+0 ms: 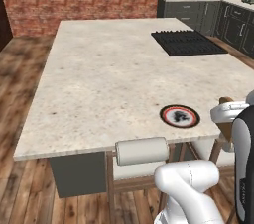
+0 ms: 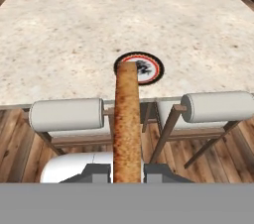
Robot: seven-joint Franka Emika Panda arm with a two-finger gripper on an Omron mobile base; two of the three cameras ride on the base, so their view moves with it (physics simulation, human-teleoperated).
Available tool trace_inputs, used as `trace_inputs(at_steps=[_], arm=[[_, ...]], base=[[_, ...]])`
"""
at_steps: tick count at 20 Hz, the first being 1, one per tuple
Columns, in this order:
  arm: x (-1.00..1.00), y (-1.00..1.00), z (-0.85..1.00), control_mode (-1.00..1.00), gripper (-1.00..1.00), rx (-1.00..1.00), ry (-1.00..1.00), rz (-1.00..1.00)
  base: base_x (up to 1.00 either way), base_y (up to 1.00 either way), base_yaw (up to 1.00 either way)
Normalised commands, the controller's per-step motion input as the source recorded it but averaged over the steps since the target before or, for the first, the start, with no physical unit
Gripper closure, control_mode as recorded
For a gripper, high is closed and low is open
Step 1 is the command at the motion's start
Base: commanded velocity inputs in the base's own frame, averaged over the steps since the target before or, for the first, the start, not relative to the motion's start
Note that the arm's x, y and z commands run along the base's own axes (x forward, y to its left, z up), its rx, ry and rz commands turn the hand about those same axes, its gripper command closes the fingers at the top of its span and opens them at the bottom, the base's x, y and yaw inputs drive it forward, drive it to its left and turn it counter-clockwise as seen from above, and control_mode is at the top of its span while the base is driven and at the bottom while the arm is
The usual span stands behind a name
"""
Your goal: Start the toaster. Once the lever pops up, take the bread to the plate on the dining counter.
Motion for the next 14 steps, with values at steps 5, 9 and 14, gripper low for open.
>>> trace_inputs(at_steps=[5,9,14], arm=[[0.00,0.00,0.00,1.00,1.00,0.00,0.00,0.00],[0.00,0.00,0.00,1.00,1.00,0.00,0.00,0.00],[0.55,-0.14,-0.02,-1.00,1.00,0.00,-0.06,0.00]], base=[[0.35,-0.09,-0.01],[0.24,-0.03,-0.04],[0.00,0.00,0.00]])
